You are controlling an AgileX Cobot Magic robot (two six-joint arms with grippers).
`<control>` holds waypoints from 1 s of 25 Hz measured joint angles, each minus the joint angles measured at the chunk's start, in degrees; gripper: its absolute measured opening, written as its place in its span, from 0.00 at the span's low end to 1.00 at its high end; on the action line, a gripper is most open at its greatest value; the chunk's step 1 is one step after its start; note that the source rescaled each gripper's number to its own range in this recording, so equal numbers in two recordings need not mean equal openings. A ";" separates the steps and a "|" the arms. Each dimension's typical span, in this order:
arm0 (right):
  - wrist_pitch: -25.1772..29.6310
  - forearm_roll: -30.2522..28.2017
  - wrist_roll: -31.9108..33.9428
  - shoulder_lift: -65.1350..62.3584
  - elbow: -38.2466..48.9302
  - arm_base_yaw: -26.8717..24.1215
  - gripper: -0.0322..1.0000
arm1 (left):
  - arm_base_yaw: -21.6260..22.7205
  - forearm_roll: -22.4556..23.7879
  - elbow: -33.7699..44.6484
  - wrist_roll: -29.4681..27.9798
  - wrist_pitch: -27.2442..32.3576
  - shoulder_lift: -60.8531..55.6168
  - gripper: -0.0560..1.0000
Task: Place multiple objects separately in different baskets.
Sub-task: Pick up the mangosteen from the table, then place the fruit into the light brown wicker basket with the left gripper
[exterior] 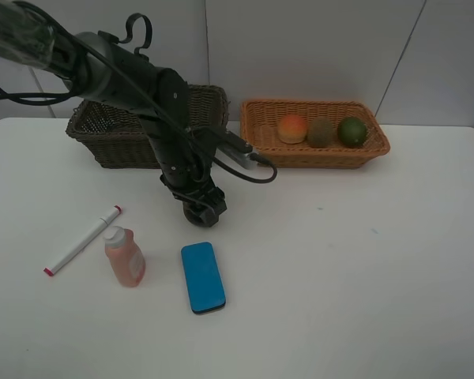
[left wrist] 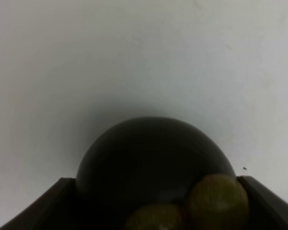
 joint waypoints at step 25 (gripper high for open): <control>0.00 0.00 0.00 0.00 0.00 0.00 0.99 | 0.00 -1.97 -23.09 0.00 15.14 -3.40 0.77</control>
